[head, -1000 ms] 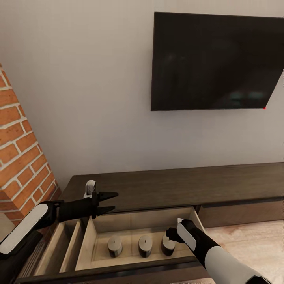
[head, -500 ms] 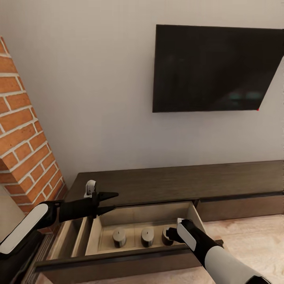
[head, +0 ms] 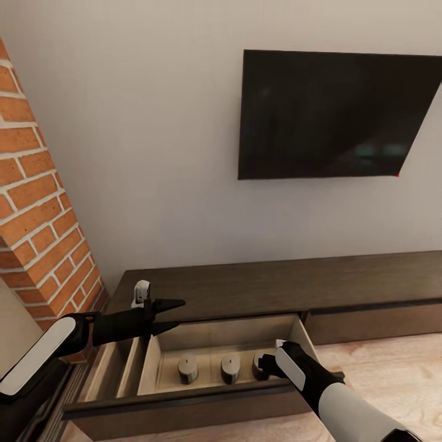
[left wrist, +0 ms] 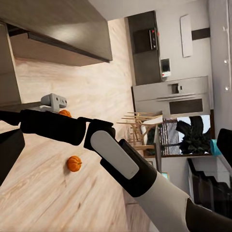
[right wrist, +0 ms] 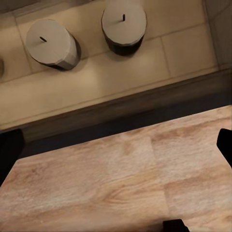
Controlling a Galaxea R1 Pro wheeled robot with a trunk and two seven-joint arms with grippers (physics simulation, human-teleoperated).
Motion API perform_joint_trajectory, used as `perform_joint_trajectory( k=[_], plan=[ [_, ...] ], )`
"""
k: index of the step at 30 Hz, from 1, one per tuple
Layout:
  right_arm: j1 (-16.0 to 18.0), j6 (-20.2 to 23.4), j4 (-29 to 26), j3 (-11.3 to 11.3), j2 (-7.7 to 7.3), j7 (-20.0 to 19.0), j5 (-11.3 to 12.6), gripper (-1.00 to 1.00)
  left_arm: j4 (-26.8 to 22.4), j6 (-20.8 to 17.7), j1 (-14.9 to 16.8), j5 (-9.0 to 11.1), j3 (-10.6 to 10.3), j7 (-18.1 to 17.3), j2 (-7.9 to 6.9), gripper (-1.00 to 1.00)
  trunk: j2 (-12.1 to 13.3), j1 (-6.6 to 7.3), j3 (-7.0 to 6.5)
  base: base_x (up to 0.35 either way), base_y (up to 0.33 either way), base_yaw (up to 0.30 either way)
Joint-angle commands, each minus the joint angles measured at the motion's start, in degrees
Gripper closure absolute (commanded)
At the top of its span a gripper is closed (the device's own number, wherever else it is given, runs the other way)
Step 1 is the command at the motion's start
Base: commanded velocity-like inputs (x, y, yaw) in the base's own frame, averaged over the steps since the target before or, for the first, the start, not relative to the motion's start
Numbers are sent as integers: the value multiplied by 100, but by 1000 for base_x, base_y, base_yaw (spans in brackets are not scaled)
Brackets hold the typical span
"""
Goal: Place each of the two pumpkins and all three candles from the living room inside a cabinet in the living room (use any cabinet), then make sure every cabinet is closed, and position the cauldron so it is next to a table in the living room.
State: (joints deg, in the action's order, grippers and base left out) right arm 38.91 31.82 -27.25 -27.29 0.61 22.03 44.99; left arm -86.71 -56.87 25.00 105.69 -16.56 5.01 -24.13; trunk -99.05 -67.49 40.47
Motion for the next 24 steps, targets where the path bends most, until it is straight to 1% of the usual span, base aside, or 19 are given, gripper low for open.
perform_joint_trajectory(
  k=[1, 5, 8, 21, 24],
  plan=[
    [6, 8, -9, -40, -6, 54, 58, -100, -3, -6, 5, 57, -6, 53, -4, -100, 39, 23, -13, 0, 0, 0],
    [5, 8, -9, -40, -7, 55, 59, -100, -3, -4, 5, 57, -6, 53, -4, -100, 199, 111, -85, -14, 0, 0],
    [4, 8, -9, -40, -5, 55, 55, -100, -3, -7, 5, 57, -6, 53, -4, -100, 319, 177, -139, -184, 42, 0],
    [5, 8, -9, -40, -7, 54, 54, -100, -3, -6, 5, 57, -6, 53, -4, -100, 841, 462, -372, -301, 89, 0],
    [7, 8, -9, -40, -7, 51, 54, -100, -3, -5, 5, 57, -6, 53, -4, -100, 841, 462, -372, -330, 42, 0]
  ],
)
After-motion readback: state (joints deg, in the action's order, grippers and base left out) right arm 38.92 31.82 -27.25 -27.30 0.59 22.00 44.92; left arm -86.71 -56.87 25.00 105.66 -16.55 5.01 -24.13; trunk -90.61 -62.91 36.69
